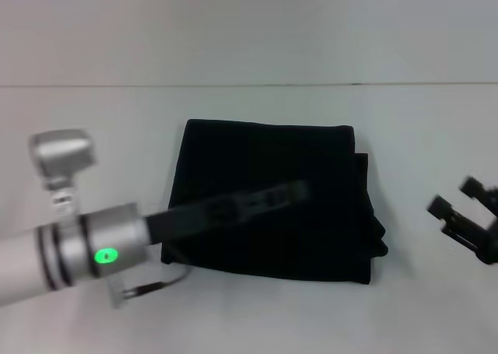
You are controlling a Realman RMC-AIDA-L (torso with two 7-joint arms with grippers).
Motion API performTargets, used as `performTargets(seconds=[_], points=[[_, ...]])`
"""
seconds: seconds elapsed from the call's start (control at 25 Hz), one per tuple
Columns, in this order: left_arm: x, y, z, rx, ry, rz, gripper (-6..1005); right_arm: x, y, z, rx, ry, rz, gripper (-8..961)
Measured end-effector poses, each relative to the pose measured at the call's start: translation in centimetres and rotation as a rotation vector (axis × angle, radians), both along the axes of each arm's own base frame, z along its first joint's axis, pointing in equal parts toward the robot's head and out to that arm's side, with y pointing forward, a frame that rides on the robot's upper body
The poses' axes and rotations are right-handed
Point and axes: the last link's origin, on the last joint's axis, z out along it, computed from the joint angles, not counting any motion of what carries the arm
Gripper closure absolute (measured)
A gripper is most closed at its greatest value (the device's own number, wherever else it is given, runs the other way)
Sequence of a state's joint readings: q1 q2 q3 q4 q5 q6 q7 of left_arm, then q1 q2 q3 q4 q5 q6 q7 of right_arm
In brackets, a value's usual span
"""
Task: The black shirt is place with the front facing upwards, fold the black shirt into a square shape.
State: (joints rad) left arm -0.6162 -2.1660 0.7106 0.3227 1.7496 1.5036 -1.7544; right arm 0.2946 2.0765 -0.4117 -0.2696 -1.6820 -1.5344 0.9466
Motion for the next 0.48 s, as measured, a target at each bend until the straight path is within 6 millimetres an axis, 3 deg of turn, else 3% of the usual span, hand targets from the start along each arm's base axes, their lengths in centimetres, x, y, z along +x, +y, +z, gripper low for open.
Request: performTargets(seconds=[0.2, 0.36, 0.48], points=[[-2.7, -1.3, 3.0, 0.134, 0.067, -0.091, 349, -4.0, 2.3, -1.3, -0.061, -0.005, 0.193, 53], [-3.8, -2.3, 4.0, 0.217, 0.083, -0.128, 235, -7.1, 4.8, -3.4, -0.127, -0.054, 0.293, 54], [-4.4, -2.8, 4.4, 0.242, 0.081, -0.119, 150, -8.2, 6.4, -5.0, -0.182, -0.109, 0.287, 54]])
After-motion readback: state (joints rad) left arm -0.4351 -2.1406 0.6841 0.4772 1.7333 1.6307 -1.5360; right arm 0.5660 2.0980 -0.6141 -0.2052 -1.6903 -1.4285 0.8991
